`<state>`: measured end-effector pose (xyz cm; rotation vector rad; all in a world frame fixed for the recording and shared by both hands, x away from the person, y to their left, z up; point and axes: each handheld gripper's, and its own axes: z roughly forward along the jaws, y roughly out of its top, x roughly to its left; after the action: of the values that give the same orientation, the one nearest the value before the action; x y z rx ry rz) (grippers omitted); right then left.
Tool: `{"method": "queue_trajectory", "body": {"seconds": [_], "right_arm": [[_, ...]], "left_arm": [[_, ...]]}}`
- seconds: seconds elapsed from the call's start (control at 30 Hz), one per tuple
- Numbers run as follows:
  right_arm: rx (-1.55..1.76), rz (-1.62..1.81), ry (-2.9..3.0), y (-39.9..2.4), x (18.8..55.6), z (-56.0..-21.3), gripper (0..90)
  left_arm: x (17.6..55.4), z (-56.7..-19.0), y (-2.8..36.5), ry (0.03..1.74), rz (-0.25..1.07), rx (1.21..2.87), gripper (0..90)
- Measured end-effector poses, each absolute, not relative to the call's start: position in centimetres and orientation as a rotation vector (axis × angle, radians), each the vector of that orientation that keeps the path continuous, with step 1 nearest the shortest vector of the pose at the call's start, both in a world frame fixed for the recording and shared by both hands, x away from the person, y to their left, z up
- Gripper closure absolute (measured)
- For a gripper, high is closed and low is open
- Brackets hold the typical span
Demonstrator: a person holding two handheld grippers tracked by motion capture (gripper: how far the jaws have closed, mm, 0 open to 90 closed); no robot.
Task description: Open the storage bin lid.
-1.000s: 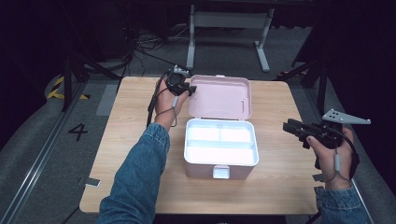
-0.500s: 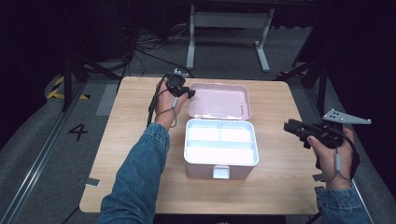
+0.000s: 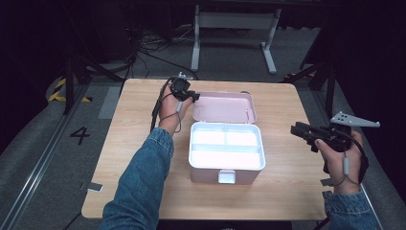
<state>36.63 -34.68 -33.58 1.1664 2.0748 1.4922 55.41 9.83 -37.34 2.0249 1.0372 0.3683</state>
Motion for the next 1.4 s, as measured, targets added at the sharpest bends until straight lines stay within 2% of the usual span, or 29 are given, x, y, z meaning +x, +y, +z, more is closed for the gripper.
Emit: {"method": "queue_trajectory", "body": {"seconds": [0.03, 0.07, 0.13, 0.2, 0.57, 0.67, 0.8, 1.1, 1.4], "right_arm": [[1.166, 1.492, 2.075, -34.7, 36.6, -33.6, 66.5], [1.168, 1.491, 2.075, -34.7, 36.7, -33.6, 66.0], [1.171, 1.482, 2.084, -34.6, 36.8, -33.7, 64.4], [1.170, 1.480, 2.085, -34.6, 36.8, -33.7, 63.9], [1.154, 1.474, 2.111, -34.0, 37.7, -33.6, 61.6], [1.146, 1.470, 2.130, -33.7, 38.1, -33.5, 60.8], [1.142, 1.471, 2.135, -33.6, 38.4, -33.4, 59.9], [1.174, 1.447, 2.151, -34.5, 39.4, -33.5, 56.5], [1.210, 1.388, 2.177, -35.1, 39.9, -34.1, 54.9]], "left_arm": [[55.4, -37.3, 9.8, 1.037, 0.368, 2.025, 60.8], [55.2, -37.0, 9.8, 1.027, 0.385, 2.014, 60.8], [54.9, -36.6, 9.9, 1.013, 0.399, 2.002, 49.8], [54.4, -35.9, 10.0, 0.991, 0.409, 1.983, 47.0], [48.5, -31.4, 10.9, 0.812, 0.464, 1.952, 43.5], [45.6, -30.0, 12.1, 0.757, 0.484, 1.948, 41.5], [43.6, -29.2, 13.3, 0.736, 0.485, 1.964, 39.7], [38.7, -29.0, 16.6, 0.724, 0.494, 2.037, 34.0], [36.1, -30.3, 19.6, 0.787, 0.451, 2.112, 31.5]]}}
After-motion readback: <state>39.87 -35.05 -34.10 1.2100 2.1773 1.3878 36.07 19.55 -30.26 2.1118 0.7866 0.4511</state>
